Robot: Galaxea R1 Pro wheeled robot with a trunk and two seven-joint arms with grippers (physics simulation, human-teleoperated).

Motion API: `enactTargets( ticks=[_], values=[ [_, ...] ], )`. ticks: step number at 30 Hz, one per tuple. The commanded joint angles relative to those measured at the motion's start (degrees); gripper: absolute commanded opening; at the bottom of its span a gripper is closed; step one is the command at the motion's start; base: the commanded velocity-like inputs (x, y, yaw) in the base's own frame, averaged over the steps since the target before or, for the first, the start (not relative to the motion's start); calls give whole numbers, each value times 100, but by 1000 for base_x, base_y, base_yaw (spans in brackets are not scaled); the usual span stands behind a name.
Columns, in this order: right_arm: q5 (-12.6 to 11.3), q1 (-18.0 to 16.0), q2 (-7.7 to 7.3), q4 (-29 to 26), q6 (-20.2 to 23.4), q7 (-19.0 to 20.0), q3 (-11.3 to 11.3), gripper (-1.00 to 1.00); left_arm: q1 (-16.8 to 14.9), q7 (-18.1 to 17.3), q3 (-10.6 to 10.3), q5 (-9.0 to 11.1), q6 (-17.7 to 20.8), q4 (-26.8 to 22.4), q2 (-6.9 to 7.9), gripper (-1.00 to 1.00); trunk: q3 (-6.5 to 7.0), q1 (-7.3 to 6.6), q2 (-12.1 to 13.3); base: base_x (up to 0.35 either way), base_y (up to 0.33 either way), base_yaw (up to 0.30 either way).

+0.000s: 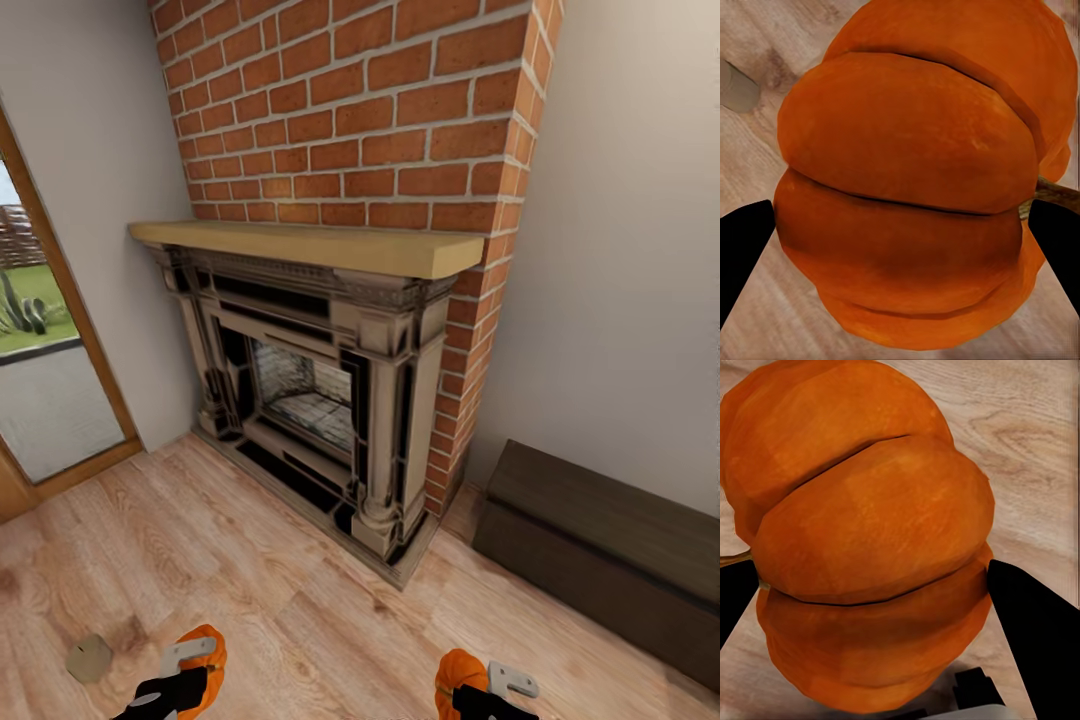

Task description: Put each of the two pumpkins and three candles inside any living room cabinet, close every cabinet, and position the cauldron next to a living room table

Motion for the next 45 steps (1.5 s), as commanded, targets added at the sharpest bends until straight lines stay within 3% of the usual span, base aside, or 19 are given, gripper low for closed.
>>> enactTargets(
  ticks=[1,45],
  values=[
    [-21,-4,-3,-12,26,-42,45,-100,-1,25,-48,33,-9,-8,2,-100,-15,0,-4,0,0,-171],
    [-13,-4,-20,-16,-2,-23,37,-100,34,43,-48,33,-9,-8,-37,-100,-375,0,-4,0,0,-172]
  ],
)
